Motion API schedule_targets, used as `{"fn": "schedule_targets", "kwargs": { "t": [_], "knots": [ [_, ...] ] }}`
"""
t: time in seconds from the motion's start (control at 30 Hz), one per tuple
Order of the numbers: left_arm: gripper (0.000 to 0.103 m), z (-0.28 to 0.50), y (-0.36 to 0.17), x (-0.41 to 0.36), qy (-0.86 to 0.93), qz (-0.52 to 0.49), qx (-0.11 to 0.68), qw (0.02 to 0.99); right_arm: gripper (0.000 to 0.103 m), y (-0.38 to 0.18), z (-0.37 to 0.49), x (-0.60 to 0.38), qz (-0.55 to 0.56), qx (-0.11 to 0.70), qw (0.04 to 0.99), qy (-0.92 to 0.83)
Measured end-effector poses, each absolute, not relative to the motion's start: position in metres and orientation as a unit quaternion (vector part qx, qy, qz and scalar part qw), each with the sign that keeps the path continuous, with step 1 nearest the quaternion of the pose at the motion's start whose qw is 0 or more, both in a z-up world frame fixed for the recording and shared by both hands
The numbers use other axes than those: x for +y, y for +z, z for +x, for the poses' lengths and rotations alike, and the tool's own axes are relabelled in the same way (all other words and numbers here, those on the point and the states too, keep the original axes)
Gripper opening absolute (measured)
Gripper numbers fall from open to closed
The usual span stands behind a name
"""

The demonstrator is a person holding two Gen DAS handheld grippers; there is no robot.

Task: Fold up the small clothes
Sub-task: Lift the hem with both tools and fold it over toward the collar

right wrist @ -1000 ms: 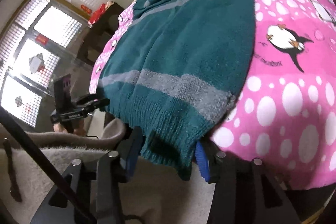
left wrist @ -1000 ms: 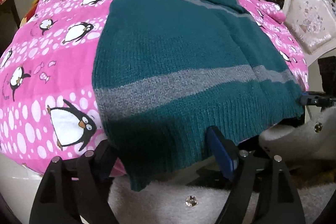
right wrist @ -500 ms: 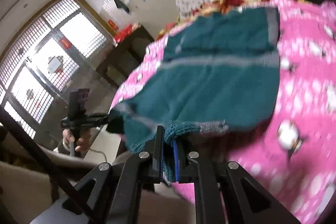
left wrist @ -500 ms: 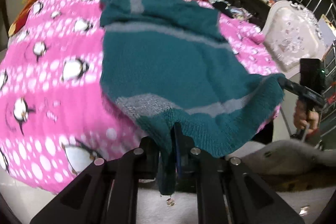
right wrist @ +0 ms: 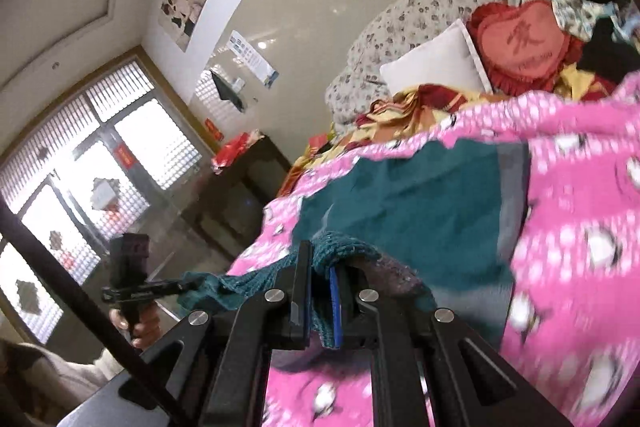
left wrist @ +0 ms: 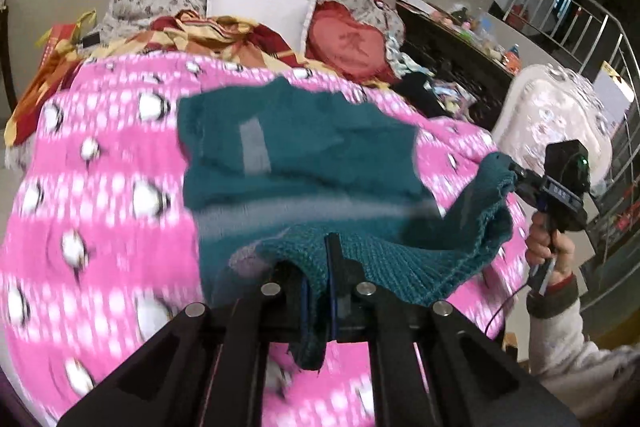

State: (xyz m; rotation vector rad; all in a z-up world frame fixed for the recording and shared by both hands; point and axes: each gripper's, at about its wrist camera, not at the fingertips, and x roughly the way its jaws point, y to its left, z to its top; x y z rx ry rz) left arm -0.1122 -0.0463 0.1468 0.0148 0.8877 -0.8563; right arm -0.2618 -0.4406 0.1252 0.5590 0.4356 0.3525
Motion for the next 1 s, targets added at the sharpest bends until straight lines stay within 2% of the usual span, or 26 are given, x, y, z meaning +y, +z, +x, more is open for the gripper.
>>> {"fn": "schedule_targets", "kwargs": {
  "t": [0.27,0.6,0.67,0.73,0.77,0.8,0.83,0.93,1.0],
  "knots": [
    [0.007,-0.006,0.157,-0.092,-0.361,-0.012,0.413,0.836,0.008,0.131,-0.182,-0.485,0.296,0.212,0.922,0.132],
    [0.007,0.104,0.105,-0.140,-0.293,-0.024,0.465,0.835,0.008,0.085,-0.084,-0.538,0.333,0.270,0.902,0.051],
    [0.009,0.112,0.094,-0.144,-0.284,-0.021,0.482,0.829,0.009,0.074,-0.073,-0.543,0.336,0.283,0.898,0.035],
    [0.010,0.118,0.089,-0.140,-0.282,-0.037,0.494,0.822,0.016,0.072,-0.073,-0.547,0.337,0.286,0.897,0.023],
    [0.012,0.119,0.091,-0.137,-0.282,-0.041,0.493,0.822,0.021,0.076,-0.079,-0.550,0.337,0.280,0.899,0.014],
    [0.014,0.119,0.094,-0.135,-0.281,-0.039,0.490,0.824,0.031,0.080,-0.086,-0.552,0.339,0.270,0.901,0.011],
    [0.019,0.118,0.098,-0.133,-0.280,-0.033,0.485,0.828,0.041,0.085,-0.093,-0.553,0.343,0.258,0.903,0.011],
    [0.047,0.111,0.115,-0.126,-0.258,-0.018,0.453,0.853,0.047,0.105,-0.116,-0.548,0.328,0.245,0.912,0.018],
    [0.048,0.103,0.127,-0.118,-0.256,-0.015,0.430,0.866,0.047,0.113,-0.120,-0.535,0.293,0.257,0.920,0.024]
  ]
}}
